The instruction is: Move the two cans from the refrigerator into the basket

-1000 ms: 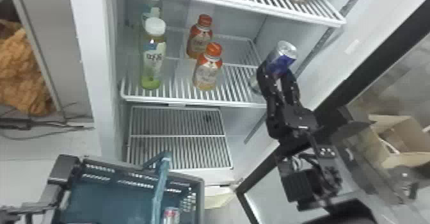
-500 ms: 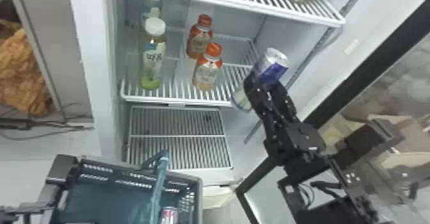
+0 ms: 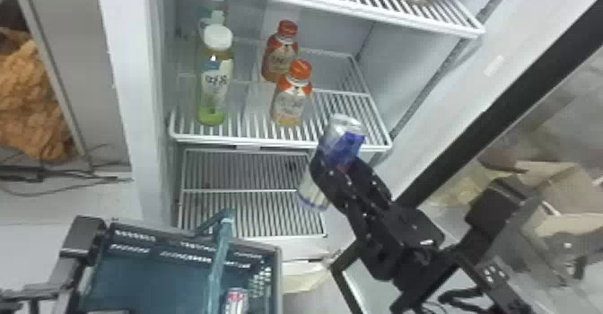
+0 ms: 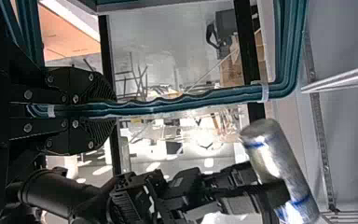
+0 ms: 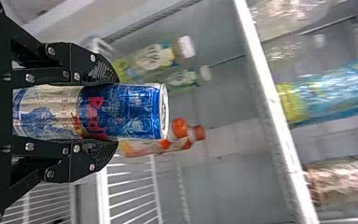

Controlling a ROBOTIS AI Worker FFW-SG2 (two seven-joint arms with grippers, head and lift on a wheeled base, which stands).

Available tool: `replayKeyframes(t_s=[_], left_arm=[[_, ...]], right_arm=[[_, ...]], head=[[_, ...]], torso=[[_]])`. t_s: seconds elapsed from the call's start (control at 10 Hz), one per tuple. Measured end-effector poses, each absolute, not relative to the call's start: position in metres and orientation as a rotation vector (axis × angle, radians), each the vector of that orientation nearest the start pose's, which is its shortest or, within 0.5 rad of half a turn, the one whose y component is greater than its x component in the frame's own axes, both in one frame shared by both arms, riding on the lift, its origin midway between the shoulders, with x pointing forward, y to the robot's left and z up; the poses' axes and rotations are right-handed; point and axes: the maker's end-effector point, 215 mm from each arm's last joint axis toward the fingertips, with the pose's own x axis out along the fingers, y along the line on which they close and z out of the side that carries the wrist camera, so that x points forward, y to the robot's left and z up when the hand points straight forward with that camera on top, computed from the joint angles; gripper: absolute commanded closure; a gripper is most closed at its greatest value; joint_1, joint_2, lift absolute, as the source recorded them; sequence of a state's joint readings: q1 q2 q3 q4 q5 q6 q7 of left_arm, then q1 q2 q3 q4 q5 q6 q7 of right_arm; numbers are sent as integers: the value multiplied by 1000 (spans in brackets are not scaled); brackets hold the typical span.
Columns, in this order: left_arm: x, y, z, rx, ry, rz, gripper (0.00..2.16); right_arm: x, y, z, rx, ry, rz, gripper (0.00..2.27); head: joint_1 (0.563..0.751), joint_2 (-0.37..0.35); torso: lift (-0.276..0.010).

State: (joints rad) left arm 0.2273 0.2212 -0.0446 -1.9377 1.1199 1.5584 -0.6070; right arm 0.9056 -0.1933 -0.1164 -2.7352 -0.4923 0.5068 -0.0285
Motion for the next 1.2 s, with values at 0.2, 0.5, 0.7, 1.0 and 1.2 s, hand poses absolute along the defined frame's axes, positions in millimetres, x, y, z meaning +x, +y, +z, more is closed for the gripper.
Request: replayKeyframes(t_s=[0.2, 0.5, 0.7, 1.0, 1.2], left_arm=[[207, -14, -369, -1028, 1205, -1310, 1210], [209, -12, -369, -1028, 1202, -1305, 1210], [210, -10, -369, -1027, 1201, -1300, 1210], [210, -9, -370, -1022, 1203, -1299, 1210], [211, -8, -371, -1019, 1203, -1296, 1210]], right_arm=[[320, -188, -284, 220, 376, 216, 895], [300, -171, -317, 240, 512, 260, 895], [290, -163, -341, 240, 600, 297, 895], [275, -156, -381, 250, 739, 352, 895], [264, -148, -405, 276, 825, 398, 895]], head=[[695, -350], [695, -350], [695, -350], [695, -350], [695, -350]], torso=[[-266], [-266], [-266], [-266], [-266]])
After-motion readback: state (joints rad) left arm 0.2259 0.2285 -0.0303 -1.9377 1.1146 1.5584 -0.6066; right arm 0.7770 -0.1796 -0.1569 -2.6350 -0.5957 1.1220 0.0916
